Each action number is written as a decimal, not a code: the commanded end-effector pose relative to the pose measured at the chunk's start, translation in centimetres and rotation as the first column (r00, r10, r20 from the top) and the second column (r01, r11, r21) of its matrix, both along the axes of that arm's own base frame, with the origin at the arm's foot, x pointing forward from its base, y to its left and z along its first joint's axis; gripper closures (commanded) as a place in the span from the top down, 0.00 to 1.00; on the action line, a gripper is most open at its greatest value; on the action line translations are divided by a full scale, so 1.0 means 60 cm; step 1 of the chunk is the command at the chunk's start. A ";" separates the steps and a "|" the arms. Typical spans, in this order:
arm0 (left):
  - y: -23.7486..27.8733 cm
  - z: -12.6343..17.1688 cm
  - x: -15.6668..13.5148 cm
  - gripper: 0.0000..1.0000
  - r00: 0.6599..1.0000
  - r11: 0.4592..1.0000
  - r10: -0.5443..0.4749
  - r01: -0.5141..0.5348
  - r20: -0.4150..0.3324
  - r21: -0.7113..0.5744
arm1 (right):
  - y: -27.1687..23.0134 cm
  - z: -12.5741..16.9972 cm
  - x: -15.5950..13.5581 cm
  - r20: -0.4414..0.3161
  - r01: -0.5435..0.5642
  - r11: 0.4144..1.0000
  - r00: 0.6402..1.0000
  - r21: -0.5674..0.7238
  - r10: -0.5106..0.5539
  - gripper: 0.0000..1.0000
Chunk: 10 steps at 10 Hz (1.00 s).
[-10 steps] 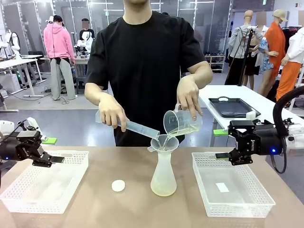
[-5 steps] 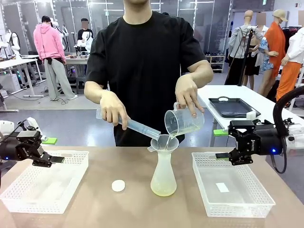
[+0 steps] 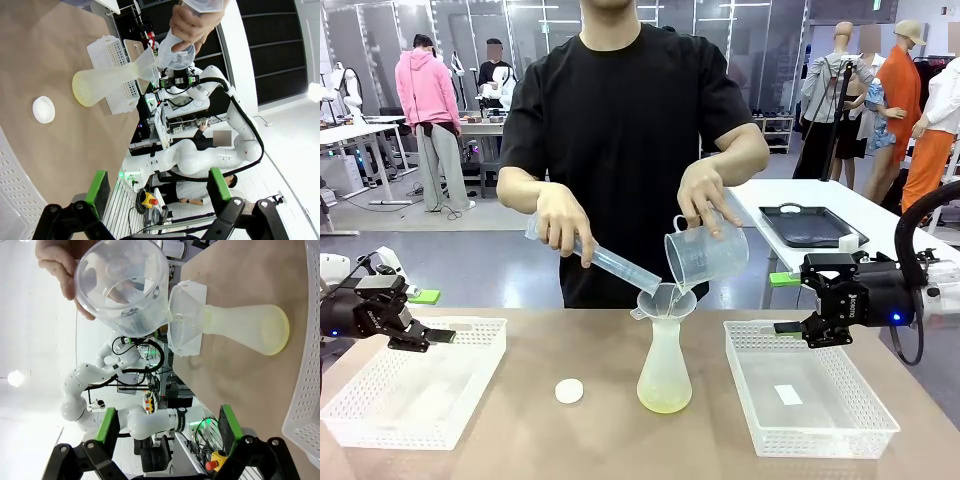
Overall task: Prepare the solutions needed for the experiment.
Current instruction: Once the solution is in the Big flask , pick up the Plastic Funnel and place it back into the right Organizing basket.
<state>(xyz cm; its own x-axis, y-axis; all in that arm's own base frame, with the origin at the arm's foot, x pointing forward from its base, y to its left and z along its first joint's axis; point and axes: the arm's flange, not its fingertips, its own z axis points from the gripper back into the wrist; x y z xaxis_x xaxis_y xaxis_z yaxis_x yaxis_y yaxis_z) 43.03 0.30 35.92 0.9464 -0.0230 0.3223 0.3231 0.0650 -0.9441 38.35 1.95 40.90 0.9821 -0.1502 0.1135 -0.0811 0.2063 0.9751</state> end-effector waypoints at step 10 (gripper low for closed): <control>-0.001 0.004 -0.003 1.00 1.000 1.000 0.000 0.000 0.005 -0.001 | 0.002 0.004 -0.001 0.006 0.001 1.000 1.000 0.003 -0.001 1.00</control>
